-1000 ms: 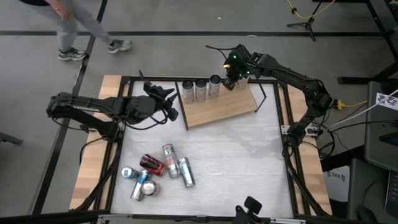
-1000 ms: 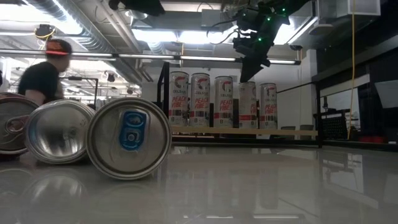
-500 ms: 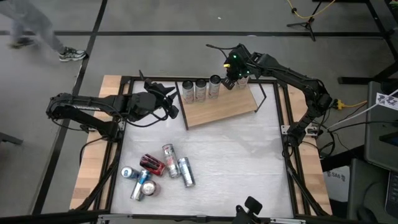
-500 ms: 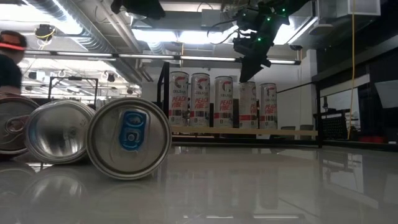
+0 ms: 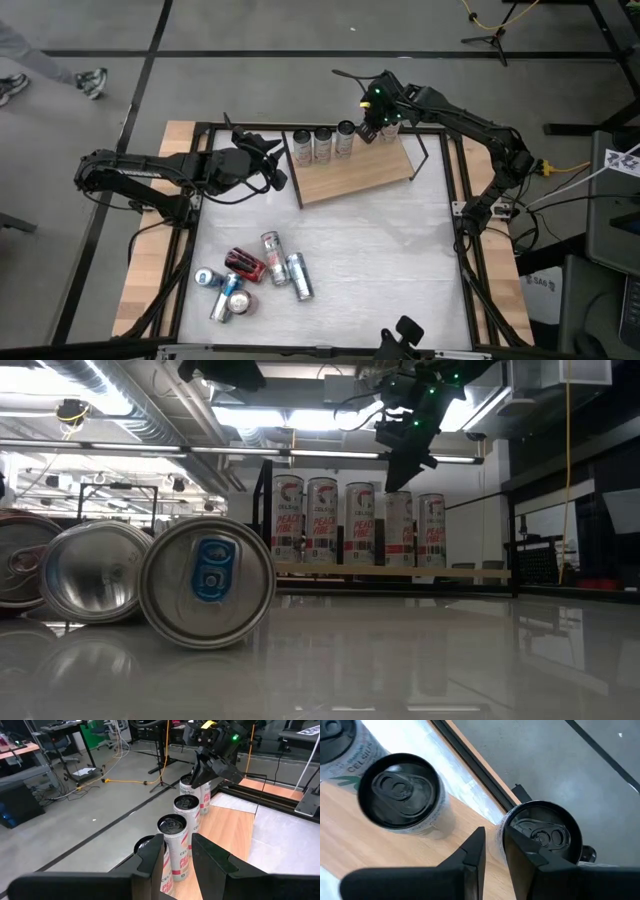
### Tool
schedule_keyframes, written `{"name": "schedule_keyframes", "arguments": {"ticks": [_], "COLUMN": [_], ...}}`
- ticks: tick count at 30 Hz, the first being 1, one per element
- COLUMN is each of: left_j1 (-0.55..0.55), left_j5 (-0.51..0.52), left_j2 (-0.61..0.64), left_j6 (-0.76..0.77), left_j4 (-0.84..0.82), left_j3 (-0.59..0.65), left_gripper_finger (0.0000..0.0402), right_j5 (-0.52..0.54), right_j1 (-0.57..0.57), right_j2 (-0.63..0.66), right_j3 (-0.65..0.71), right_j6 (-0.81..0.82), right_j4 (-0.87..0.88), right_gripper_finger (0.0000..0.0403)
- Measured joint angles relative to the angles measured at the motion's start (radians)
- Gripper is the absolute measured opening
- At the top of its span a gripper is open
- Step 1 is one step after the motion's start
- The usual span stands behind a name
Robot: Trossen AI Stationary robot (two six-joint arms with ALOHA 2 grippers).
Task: Place canned beverage on shelf
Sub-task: Put the white pink soda can on the shelf aligned with the other white pink soda cans
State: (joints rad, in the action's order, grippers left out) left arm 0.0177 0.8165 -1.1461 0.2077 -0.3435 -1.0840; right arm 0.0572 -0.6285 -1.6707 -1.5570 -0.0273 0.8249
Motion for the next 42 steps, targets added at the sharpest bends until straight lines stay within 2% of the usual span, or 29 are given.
{"name": "schedule_keyframes", "arguments": {"ticks": [3, 18, 26, 30, 42], "left_j1": [0.000, 0.000, 0.000, 0.000, 0.000], "left_j5": [0.000, 0.000, 0.000, 0.000, -0.023], "left_j2": [0.000, 0.000, 0.000, 0.000, 0.001], "left_j6": [0.000, 0.000, 0.000, 0.000, 0.001], "left_j4": [0.000, 0.000, 0.000, -0.001, 0.000], "left_j3": [0.000, 0.000, 0.000, 0.000, 0.000], "left_gripper_finger": [0.0092, 0.0092, 0.0092, 0.0092, 0.0092], "right_j5": [0.030, 0.037, 0.064, 0.089, 0.001], "right_j1": [0.000, 0.000, -0.009, -0.053, -0.174], "right_j2": [0.000, 0.029, 0.070, 0.074, 0.068], "right_j3": [0.000, 0.000, 0.000, -0.001, -0.001], "right_j6": [0.001, 0.000, -0.004, -0.003, -0.014], "right_j4": [0.000, 0.008, -0.056, -0.084, -0.081], "right_gripper_finger": [0.0066, 0.0066, 0.0066, 0.0066, 0.0066]}}
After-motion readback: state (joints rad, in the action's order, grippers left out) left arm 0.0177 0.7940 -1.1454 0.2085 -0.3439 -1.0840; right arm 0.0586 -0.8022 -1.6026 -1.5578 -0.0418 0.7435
